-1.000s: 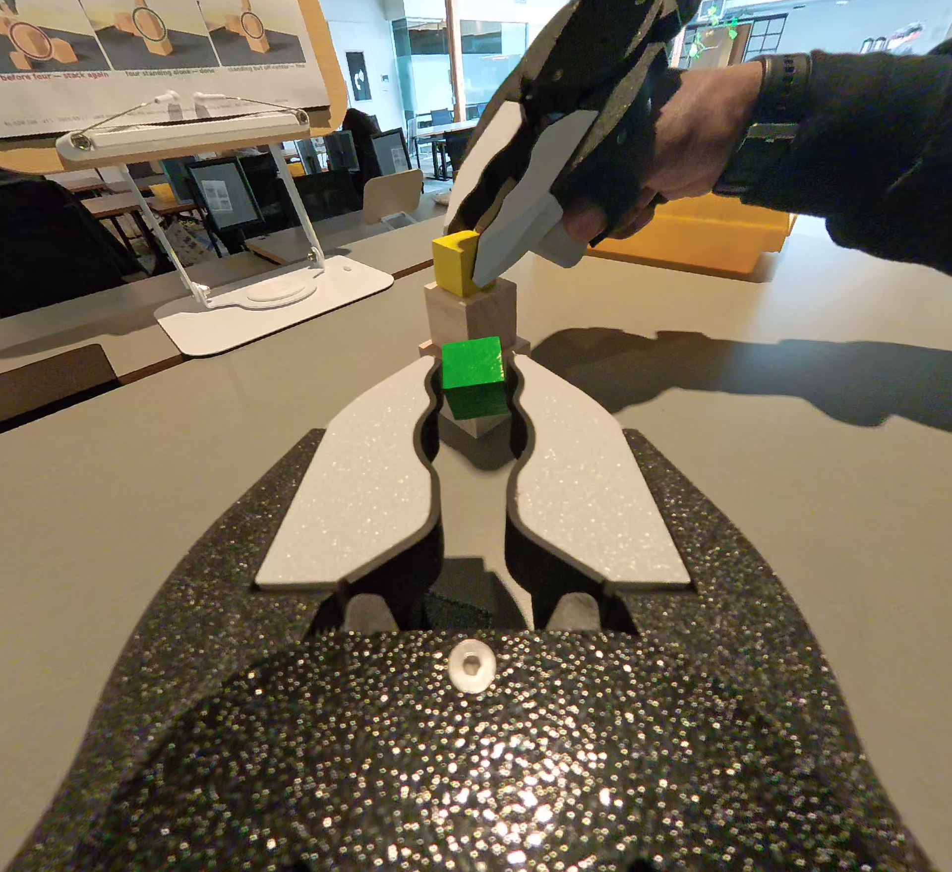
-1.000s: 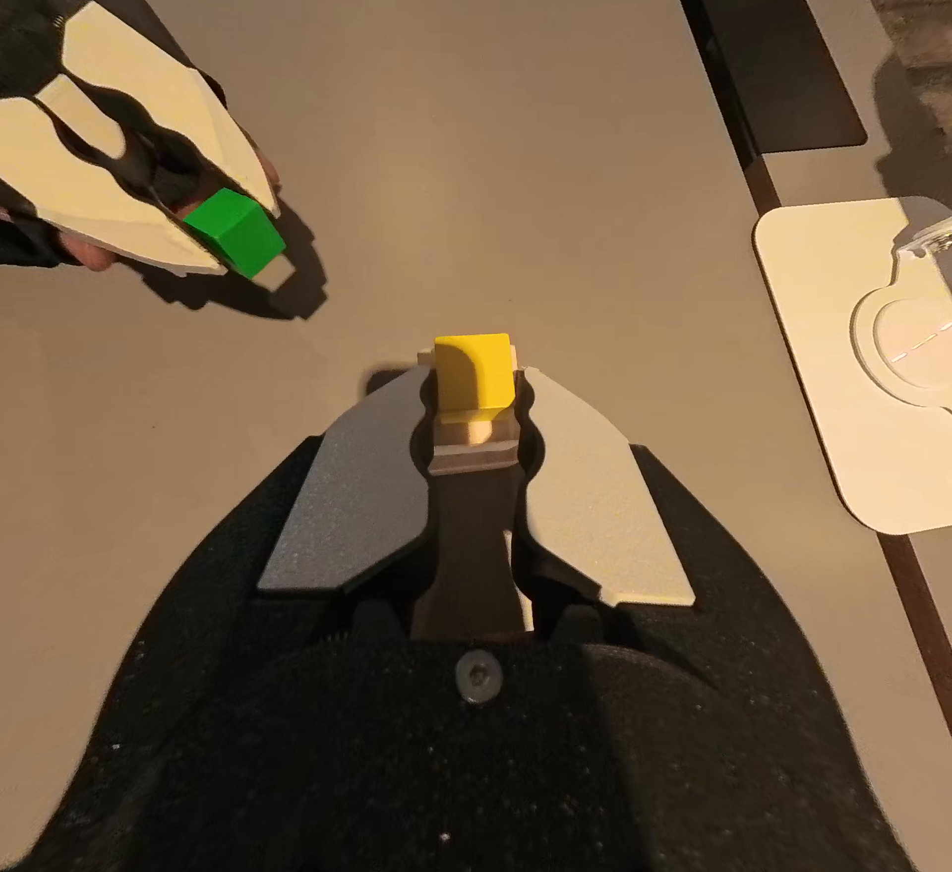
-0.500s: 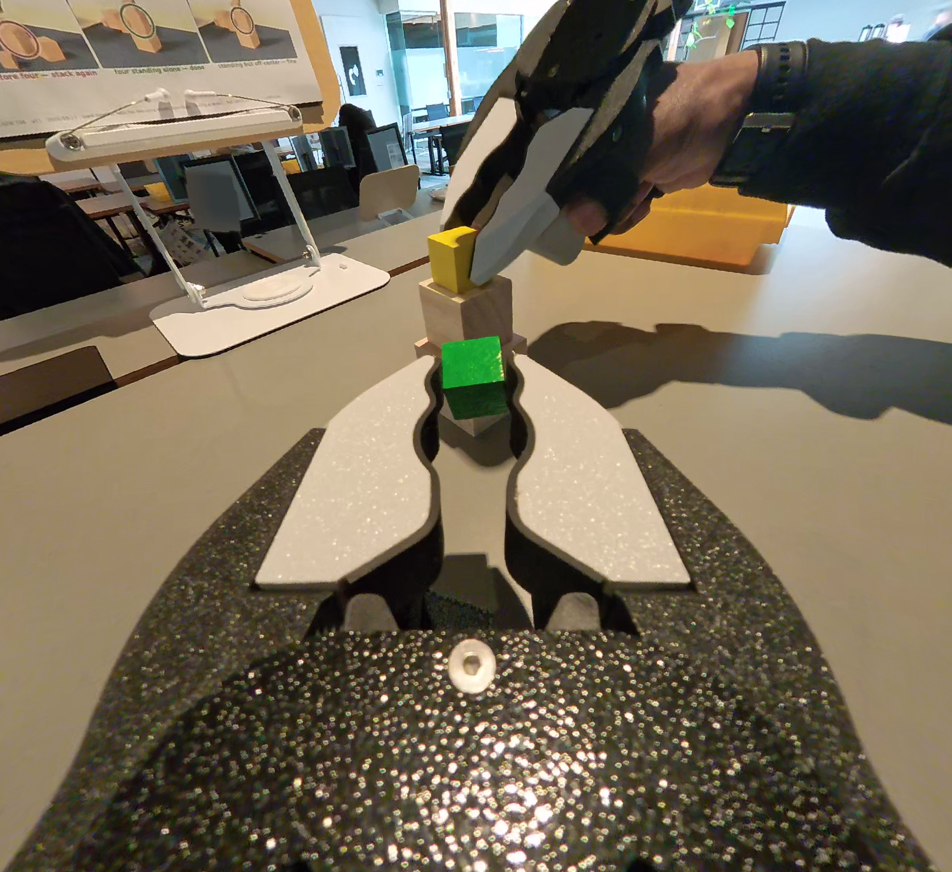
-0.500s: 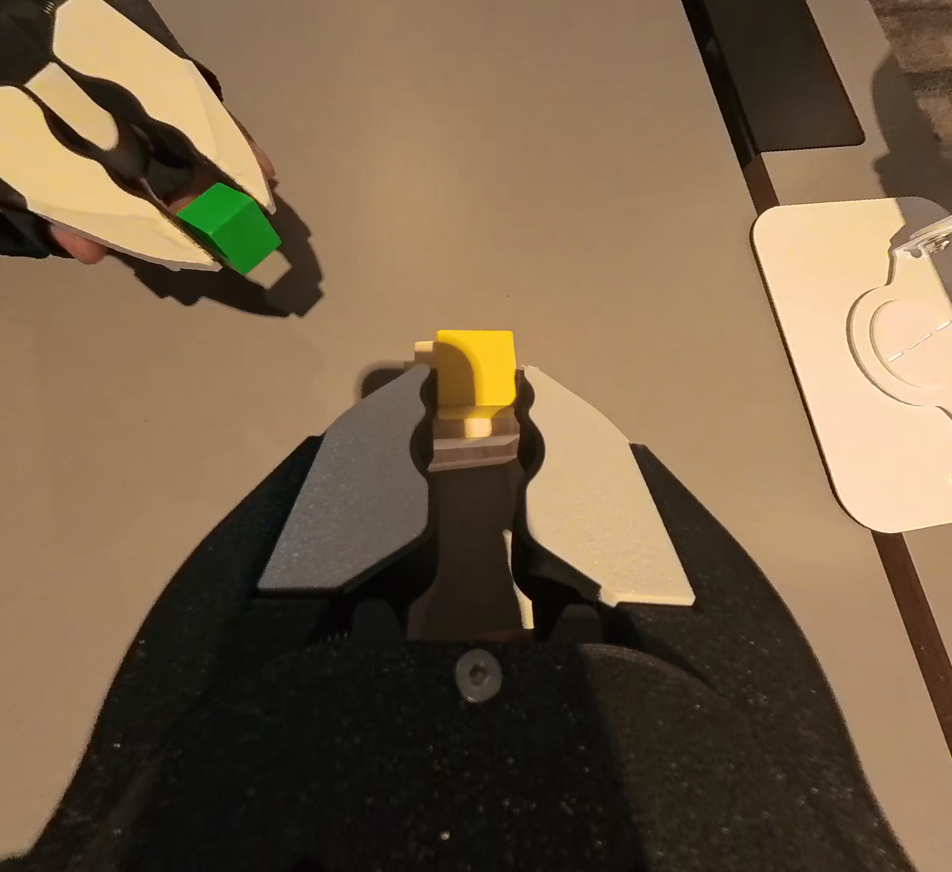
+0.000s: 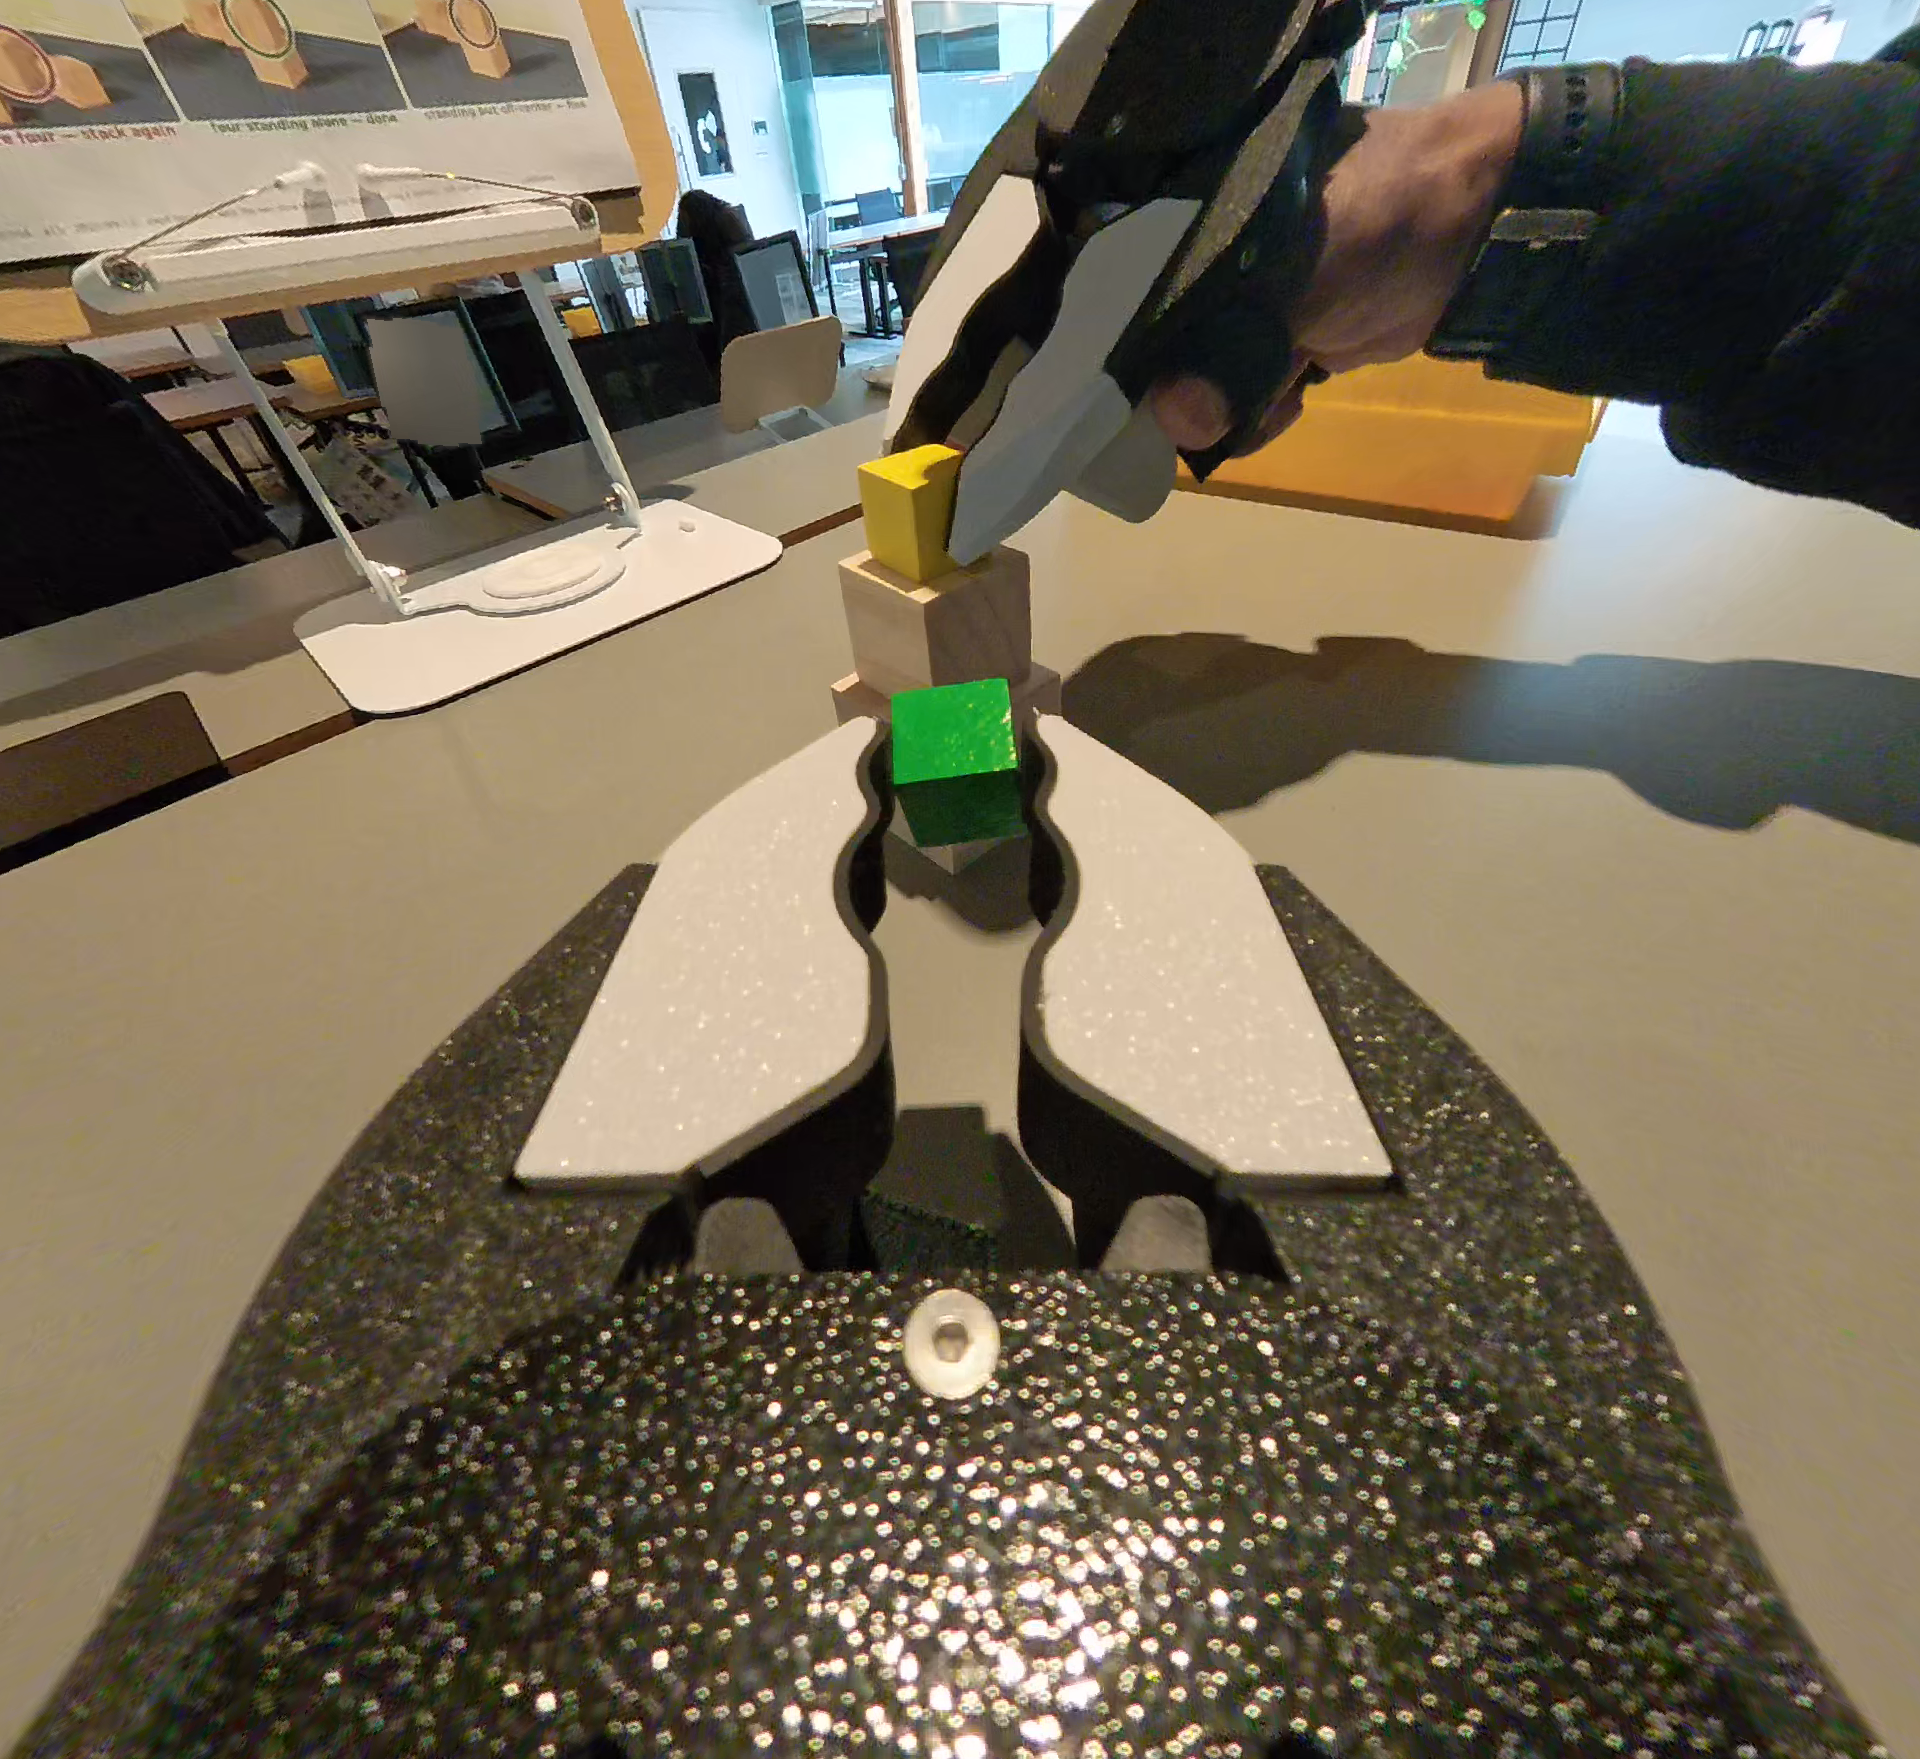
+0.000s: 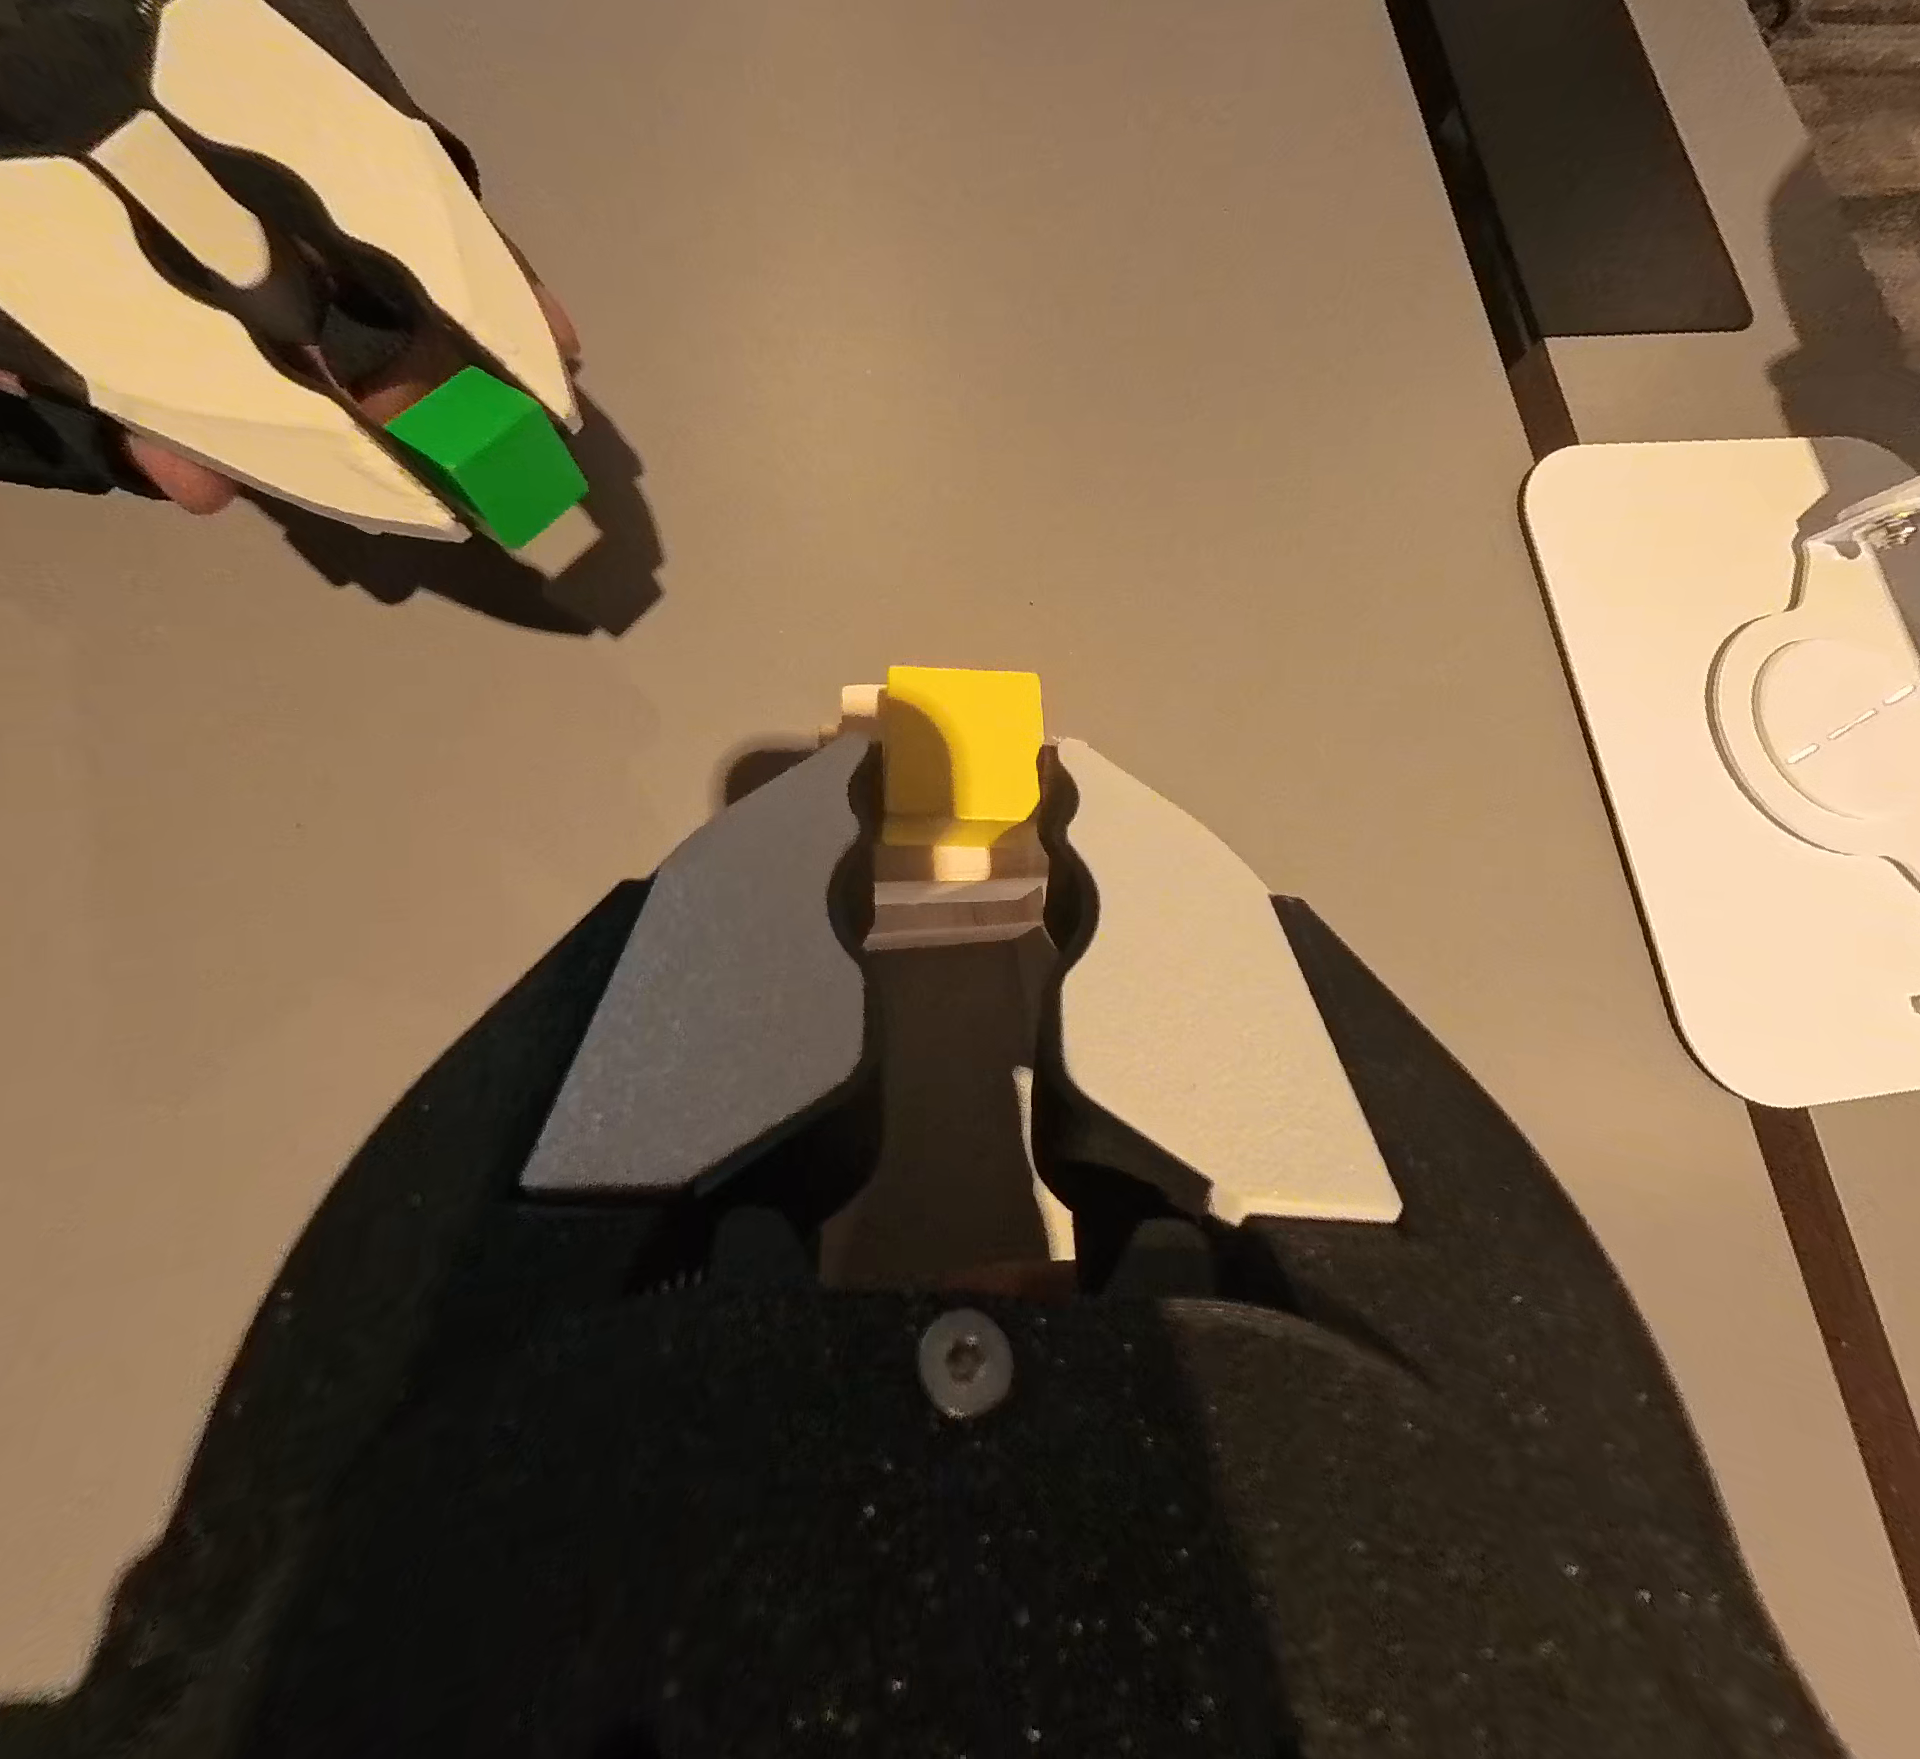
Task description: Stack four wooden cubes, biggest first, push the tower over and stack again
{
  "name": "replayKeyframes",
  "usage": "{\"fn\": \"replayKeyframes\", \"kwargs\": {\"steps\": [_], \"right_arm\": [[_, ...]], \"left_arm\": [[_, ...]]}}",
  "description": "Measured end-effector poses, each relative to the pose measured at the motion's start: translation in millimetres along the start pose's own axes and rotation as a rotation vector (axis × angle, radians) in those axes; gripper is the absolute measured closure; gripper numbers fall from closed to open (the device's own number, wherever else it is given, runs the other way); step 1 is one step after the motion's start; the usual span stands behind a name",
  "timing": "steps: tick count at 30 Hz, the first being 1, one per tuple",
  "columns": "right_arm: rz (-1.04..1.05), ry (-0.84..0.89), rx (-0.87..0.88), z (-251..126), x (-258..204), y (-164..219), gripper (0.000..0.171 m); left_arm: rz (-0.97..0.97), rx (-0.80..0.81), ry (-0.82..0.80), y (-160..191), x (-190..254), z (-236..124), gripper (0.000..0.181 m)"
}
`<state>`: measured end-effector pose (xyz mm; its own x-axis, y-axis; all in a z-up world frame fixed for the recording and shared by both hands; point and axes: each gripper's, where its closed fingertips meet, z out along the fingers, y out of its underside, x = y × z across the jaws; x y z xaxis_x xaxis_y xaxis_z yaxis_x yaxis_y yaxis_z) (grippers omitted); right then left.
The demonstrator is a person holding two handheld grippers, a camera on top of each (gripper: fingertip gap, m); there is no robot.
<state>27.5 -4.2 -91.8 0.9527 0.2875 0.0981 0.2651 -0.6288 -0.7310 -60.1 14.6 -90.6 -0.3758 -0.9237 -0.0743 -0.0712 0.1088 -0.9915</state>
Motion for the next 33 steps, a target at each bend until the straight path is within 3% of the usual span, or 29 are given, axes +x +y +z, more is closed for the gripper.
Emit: {"fn": "replayKeyframes", "kwargs": {"steps": [5, 13, 17, 20, 22, 26, 29, 33], "right_arm": [[-0.005, -0.026, 0.011, -0.2, -2.3, -0.9, 0.142], [0.035, -0.049, 0.100, -14.0, -6.4, -2.6, 0.116], [0.205, -0.086, 0.435, -46.8, -12.0, -8.4, 0.112], [0.326, -0.088, 0.671, -56.7, -12.1, 13.3, 0.115], [0.378, -0.076, 0.755, -54.4, -13.6, 30.7, 0.117], [0.307, -0.046, 0.843, -75.6, -13.9, 15.3, 0.122], [0.312, -0.082, 0.839, -63.0, -19.3, 17.5, 0.125], [0.266, -0.095, 0.703, -37.5, -29.6, 20.4, 0.124]], "left_arm": [[-0.004, -0.002, 0.002, 0.2, -0.1, -0.3, 0.159], [-0.028, 0.009, 0.004, -0.9, -2.5, -2.6, 0.159], [-0.058, 0.009, 0.008, -0.5, -7.1, -5.3, 0.159], [-0.102, 0.037, 0.057, -3.8, -7.7, -7.1, 0.159], [-0.104, 0.106, 0.116, -11.8, -7.6, -10.7, 0.159], [-0.119, 0.168, 0.194, -22.6, -22.8, -2.4, 0.159], [-0.039, 0.159, 0.307, -34.0, -22.2, 19.0, 0.159], [0.074, 0.152, 0.443, -61.6, -24.6, 49.8, 0.159]]}}
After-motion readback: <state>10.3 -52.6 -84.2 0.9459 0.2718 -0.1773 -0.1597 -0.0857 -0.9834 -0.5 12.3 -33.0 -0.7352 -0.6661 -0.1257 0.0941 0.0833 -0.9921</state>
